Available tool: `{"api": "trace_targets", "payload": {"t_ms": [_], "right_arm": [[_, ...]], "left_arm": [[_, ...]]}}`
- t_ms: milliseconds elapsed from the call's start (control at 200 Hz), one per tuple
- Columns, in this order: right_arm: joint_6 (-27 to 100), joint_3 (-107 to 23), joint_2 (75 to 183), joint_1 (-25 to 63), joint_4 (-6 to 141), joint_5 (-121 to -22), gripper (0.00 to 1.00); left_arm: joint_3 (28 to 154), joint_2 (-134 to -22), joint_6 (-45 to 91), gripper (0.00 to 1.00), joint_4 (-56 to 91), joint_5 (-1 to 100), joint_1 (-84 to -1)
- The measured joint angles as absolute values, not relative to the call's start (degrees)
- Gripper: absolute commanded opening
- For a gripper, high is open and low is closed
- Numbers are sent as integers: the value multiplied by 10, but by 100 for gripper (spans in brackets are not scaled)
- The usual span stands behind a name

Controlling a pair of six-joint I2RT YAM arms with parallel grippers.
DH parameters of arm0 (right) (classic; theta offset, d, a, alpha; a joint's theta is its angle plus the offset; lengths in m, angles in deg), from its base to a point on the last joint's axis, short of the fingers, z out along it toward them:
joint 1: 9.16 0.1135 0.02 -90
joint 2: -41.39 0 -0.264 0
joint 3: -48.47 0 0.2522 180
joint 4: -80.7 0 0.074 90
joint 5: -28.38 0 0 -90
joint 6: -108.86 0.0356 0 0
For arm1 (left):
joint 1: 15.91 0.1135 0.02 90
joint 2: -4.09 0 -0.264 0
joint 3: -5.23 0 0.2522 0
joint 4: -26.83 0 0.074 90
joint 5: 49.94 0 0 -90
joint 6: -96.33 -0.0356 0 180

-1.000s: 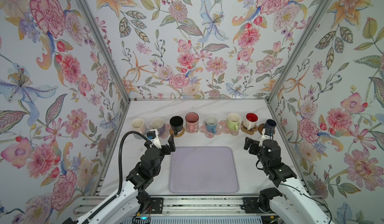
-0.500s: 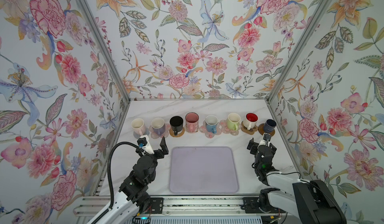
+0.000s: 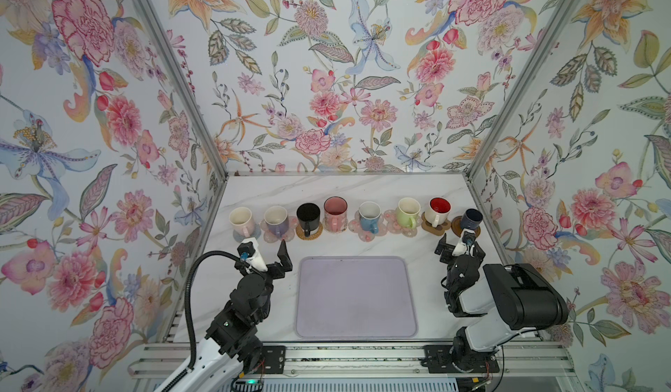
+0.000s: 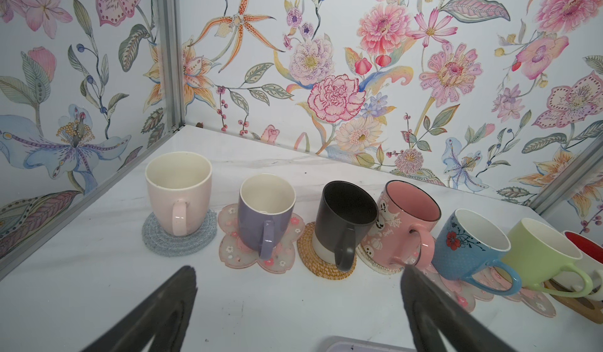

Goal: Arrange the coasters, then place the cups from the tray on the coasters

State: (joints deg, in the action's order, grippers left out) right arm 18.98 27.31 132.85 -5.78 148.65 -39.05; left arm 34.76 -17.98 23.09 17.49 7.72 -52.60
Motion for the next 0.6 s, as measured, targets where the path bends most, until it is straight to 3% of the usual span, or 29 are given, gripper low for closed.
{"api": "trace_targets", "payload": {"t_ms": [305,600], "right_arm": [[195,246,1320,-63,1454,-418,99],[196,246,1320,-63,1447,-419,99]], "left_arm": [[313,-179,214,99,179,-12,-515],[289,-299,166,99,281,-28,-413]]}}
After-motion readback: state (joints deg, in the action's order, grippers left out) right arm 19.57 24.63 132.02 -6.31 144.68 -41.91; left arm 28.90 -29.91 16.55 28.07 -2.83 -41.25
